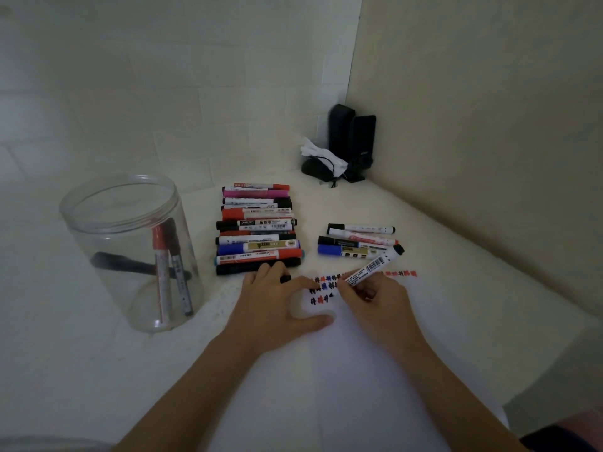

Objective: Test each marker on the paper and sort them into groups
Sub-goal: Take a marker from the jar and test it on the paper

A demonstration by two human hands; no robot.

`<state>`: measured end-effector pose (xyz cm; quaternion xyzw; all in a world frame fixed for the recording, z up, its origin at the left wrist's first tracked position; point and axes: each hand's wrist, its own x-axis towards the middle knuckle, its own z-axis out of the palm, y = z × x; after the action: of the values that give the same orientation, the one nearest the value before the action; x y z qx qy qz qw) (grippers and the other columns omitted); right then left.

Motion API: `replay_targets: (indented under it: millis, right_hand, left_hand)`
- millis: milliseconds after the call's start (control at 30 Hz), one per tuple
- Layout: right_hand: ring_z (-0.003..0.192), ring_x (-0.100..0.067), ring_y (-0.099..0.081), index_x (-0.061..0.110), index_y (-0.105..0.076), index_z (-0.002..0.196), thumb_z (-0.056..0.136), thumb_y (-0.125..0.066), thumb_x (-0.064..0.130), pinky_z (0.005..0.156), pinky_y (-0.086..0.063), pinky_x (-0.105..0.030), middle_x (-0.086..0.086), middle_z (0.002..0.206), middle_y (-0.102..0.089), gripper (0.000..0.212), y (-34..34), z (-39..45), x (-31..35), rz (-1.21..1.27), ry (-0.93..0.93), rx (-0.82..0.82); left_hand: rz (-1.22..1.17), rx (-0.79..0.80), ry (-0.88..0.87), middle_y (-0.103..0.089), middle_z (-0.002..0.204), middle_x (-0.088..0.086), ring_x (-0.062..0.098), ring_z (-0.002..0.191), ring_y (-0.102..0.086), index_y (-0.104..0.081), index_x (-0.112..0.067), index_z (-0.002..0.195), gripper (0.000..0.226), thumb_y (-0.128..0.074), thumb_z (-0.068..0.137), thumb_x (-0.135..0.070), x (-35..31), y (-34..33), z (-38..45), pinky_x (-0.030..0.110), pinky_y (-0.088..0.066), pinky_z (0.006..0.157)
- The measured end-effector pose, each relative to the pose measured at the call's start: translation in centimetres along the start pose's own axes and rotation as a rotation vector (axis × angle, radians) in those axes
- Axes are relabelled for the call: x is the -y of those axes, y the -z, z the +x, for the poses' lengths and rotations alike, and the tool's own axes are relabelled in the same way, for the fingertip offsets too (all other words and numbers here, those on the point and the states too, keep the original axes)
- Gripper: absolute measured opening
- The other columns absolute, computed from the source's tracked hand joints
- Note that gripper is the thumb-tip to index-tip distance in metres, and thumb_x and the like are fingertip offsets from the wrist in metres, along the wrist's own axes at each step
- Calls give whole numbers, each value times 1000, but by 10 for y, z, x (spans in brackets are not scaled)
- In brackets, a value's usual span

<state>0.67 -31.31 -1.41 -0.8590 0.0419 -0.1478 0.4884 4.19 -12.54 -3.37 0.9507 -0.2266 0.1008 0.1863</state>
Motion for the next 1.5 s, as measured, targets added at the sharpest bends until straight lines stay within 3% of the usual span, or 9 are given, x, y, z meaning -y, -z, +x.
replay_targets:
  millis: [267,433,700,967,1200,1300,1367,1433,1500]
  right_hand:
    - [71,14,-61,16,-70,87,87,-70,21,62,-44,-2,16,75,-66,4,-2,1,-6,-3,8,-13]
    - [73,14,-62,26,-66,84,86,-70,21,63,-45,-2,17,76,-65,7,-1,0,-4,5,17,18]
    - [73,8,-63,27,-66,83,86,-71,20,65,-47,-6,14,77,-68,9,-1,1,-6,17,3,-24]
    - [72,9,-63,18,-70,91,86,-70,20,63,-47,-7,12,79,-68,6,-1,0,-6,12,16,7]
    - [67,8,-62,25,-67,83,86,-70,21,59,-46,-7,13,73,-67,6,-2,1,-6,-3,-6,-17]
    - [53,5,-57,24,-65,73,87,-69,23,51,-41,-8,12,62,-63,14,-1,4,-5,16,-45,-41]
    - [47,2,-50,21,-67,75,87,-68,25,50,-38,-12,8,58,-61,13,0,8,-5,59,-98,-51]
    - [47,3,-48,21,-69,82,87,-68,25,51,-38,-16,10,59,-62,7,1,8,-2,121,-138,-34]
    - [47,3,-47,21,-70,84,87,-68,22,48,-36,-14,13,57,-61,4,2,7,3,171,-154,-13]
  left_hand:
    - [-1,-4,-10,-39,94,-11,10,93,-36,-55,-46,120,80,-29,61,-93,1,0,0,33,-35,89]
    - [-13,2,-6,-39,95,-11,10,95,-37,-56,-45,121,83,-28,59,-93,0,1,0,34,-35,90]
    - [-5,-1,-6,-39,96,-12,9,94,-36,-55,-47,121,80,-30,61,-93,0,0,0,33,-35,90]
    - [6,9,-8,-39,98,-12,8,96,-35,-54,-45,123,84,-26,59,-94,-1,0,0,32,-33,91]
    - [8,-23,-27,-41,97,-11,9,94,-37,-56,-45,121,82,-28,61,-93,2,-2,0,32,-34,88]
    - [-2,0,-35,-41,97,-11,9,94,-37,-54,-45,121,79,-30,62,-92,1,0,1,31,-33,87]
    - [-32,37,-53,-42,101,-11,9,96,-37,-48,-45,125,68,-32,71,-83,0,3,-1,30,-33,90]
    - [-145,58,-31,-43,107,-11,7,100,-37,-40,-37,133,47,-40,89,-55,-3,8,0,30,-33,97]
    - [-279,84,109,-43,104,-9,7,95,-40,-43,-24,130,34,-44,97,-25,-7,13,3,26,-37,94]
